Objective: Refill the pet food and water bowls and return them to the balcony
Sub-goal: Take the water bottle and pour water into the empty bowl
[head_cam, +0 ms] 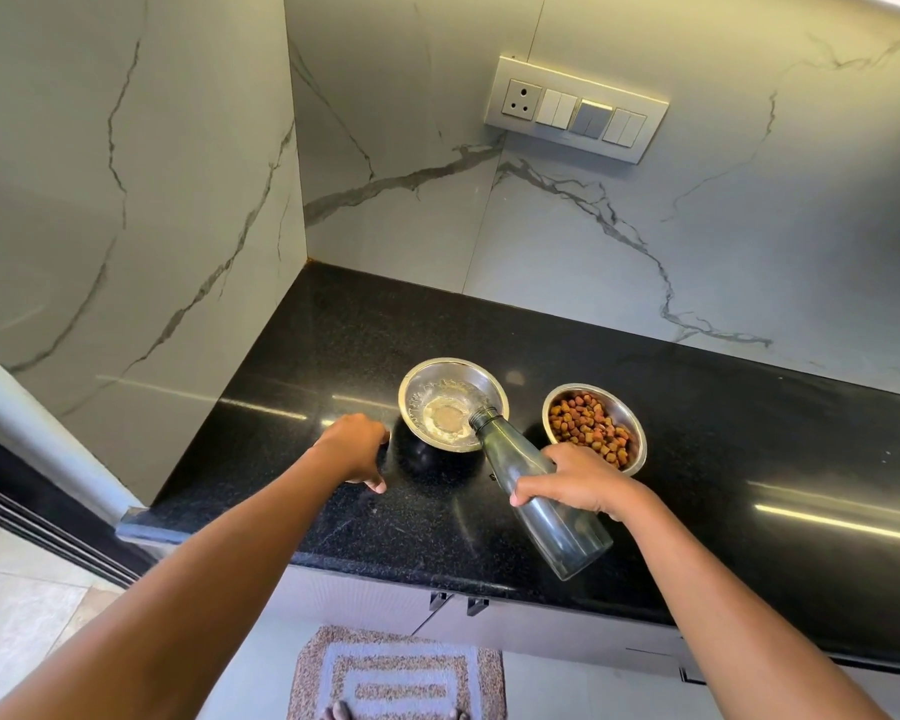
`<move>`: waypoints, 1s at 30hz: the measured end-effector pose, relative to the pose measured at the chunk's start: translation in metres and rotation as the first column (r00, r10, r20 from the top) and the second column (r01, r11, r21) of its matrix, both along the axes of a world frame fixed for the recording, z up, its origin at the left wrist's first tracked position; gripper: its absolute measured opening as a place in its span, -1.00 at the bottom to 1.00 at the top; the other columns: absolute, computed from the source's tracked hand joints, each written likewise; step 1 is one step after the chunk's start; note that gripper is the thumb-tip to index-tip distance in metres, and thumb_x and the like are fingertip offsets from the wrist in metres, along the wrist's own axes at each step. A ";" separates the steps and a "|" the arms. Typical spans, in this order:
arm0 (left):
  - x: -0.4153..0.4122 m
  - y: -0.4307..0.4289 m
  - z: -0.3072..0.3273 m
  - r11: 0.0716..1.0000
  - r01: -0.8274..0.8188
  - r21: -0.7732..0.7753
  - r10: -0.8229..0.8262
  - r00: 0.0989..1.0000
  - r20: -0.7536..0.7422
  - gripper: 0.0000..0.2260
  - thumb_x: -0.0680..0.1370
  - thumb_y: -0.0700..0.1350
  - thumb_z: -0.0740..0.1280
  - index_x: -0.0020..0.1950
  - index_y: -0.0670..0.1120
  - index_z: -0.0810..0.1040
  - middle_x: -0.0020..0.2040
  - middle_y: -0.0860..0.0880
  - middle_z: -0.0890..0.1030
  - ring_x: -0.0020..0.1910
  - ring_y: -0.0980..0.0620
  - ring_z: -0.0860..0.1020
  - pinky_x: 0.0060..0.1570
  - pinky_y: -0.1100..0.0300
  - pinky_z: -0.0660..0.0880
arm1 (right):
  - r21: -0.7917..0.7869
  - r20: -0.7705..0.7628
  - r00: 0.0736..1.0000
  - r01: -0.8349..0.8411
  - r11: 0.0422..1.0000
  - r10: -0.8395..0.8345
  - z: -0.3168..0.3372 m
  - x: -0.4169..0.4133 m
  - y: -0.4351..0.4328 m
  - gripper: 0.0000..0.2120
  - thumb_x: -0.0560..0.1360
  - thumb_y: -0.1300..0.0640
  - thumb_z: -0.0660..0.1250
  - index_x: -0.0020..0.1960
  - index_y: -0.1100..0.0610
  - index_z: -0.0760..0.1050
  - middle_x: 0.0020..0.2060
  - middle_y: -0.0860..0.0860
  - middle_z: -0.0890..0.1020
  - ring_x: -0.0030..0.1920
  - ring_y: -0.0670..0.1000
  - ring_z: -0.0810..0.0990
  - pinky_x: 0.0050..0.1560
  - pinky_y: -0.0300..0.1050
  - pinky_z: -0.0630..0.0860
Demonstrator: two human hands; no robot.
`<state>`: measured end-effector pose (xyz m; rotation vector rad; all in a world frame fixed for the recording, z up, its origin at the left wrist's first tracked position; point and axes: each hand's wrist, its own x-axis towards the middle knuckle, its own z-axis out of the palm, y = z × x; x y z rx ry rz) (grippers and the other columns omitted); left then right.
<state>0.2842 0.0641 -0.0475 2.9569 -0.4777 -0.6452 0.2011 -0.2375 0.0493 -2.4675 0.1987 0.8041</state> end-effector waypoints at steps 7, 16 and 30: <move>-0.001 0.001 0.000 1.000 0.009 -0.008 -0.009 1.000 0.005 -0.32 0.29 0.22 0.60 0.33 -0.03 0.57 0.15 -0.07 0.68 0.18 -0.09 0.61 0.19 0.01 0.58 | 0.011 0.004 1.000 0.010 1.000 -0.010 0.003 0.004 0.004 -0.60 0.31 -0.20 0.59 -0.04 0.05 0.60 -0.15 -0.01 0.66 -0.17 0.00 0.65 -0.20 -0.15 0.51; -0.001 0.002 0.000 1.000 0.022 0.000 -0.022 1.000 0.009 -0.33 0.32 0.23 0.58 0.33 -0.04 0.57 0.16 -0.07 0.68 0.18 -0.10 0.61 0.16 0.03 0.57 | 0.011 0.010 1.000 0.029 1.000 -0.029 0.005 0.002 0.000 -0.67 0.37 -0.16 0.56 -0.08 0.04 0.59 -0.14 -0.01 0.65 -0.15 0.01 0.62 -0.18 -0.16 0.47; -0.001 0.004 0.000 0.999 0.046 0.002 -0.046 0.999 0.023 -0.37 0.32 0.24 0.57 0.29 -0.04 0.59 0.13 -0.06 0.68 0.15 -0.09 0.61 0.11 0.05 0.57 | 0.008 -0.018 0.999 0.029 1.000 -0.029 -0.004 -0.002 0.002 -0.55 0.28 -0.25 0.56 -0.05 0.07 0.60 -0.06 0.04 0.69 -0.09 0.05 0.66 -0.12 -0.11 0.50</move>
